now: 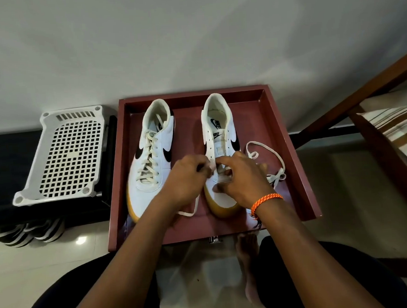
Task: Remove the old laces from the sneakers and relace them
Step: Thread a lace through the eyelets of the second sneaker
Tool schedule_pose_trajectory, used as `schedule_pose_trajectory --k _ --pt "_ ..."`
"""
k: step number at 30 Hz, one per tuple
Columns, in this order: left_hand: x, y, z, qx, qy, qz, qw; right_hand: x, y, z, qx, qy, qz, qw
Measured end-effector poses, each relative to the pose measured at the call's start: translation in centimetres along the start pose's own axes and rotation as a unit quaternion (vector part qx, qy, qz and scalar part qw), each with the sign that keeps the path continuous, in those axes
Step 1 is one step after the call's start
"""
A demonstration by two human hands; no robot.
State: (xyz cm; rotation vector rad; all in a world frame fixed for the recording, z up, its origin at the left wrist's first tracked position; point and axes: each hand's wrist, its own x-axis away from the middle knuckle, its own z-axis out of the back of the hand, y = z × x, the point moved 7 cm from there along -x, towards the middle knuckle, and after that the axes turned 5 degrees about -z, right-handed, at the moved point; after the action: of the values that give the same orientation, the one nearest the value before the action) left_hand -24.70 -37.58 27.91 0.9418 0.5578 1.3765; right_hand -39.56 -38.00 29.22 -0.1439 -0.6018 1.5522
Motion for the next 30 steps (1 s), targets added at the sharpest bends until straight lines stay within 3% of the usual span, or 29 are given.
schedule_pose_trajectory --k 2,5,10,14,15,16,18,20,21,23,24,27,30 --pt "0.5 1.2 1.0 0.138 0.011 0.0 0.99 0.0 0.1 0.0 0.0 -0.004 -0.003 1.0" --pt "1.0 2.5 2.5 0.351 0.015 0.014 0.936 0.1 0.0 0.2 -0.001 -0.008 -0.002 1.0" --pt "1.8 5.1 4.1 0.593 -0.046 -0.037 0.803 0.2 0.0 0.4 -0.006 -0.012 -0.001 1.0" --pt "1.9 4.9 5.5 0.733 -0.001 -0.029 0.68 0.1 0.1 0.2 -0.025 -0.014 0.002 1.0" --pt "1.8 4.5 5.7 0.742 0.015 -0.013 0.67 0.1 0.2 0.2 -0.032 -0.015 0.001 0.999" --pt "1.7 4.0 5.9 0.726 0.027 0.007 0.687 0.0 0.3 0.1 -0.038 -0.016 -0.001 0.999" --pt "1.3 2.6 5.5 0.612 0.05 0.058 0.787 0.0 0.4 0.1 -0.041 -0.021 -0.005 0.999" --pt "1.1 0.8 4.8 0.357 0.076 0.103 0.926 -0.1 0.5 0.2 -0.043 -0.021 -0.007 0.999" --pt "0.9 0.1 4.3 0.191 0.076 0.103 0.973 -0.1 0.5 0.3 -0.045 -0.02 -0.006 0.999" --pt "0.9 -0.4 2.2 -0.079 0.034 0.07 0.994 -0.1 0.4 0.3 -0.044 -0.016 -0.002 0.999" --pt "1.0 -0.4 1.2 -0.127 0.013 0.053 0.99 -0.1 0.3 0.3 -0.042 -0.013 0.002 0.999" --pt "0.4 -0.1 0.3 -0.103 0.016 -0.003 0.995 -0.1 0.3 0.2 -0.037 -0.014 0.003 0.999" --pt "0.0 0.6 0.8 0.004 0.007 -0.029 1.0 -0.2 0.4 0.2 -0.042 -0.012 0.004 0.999"
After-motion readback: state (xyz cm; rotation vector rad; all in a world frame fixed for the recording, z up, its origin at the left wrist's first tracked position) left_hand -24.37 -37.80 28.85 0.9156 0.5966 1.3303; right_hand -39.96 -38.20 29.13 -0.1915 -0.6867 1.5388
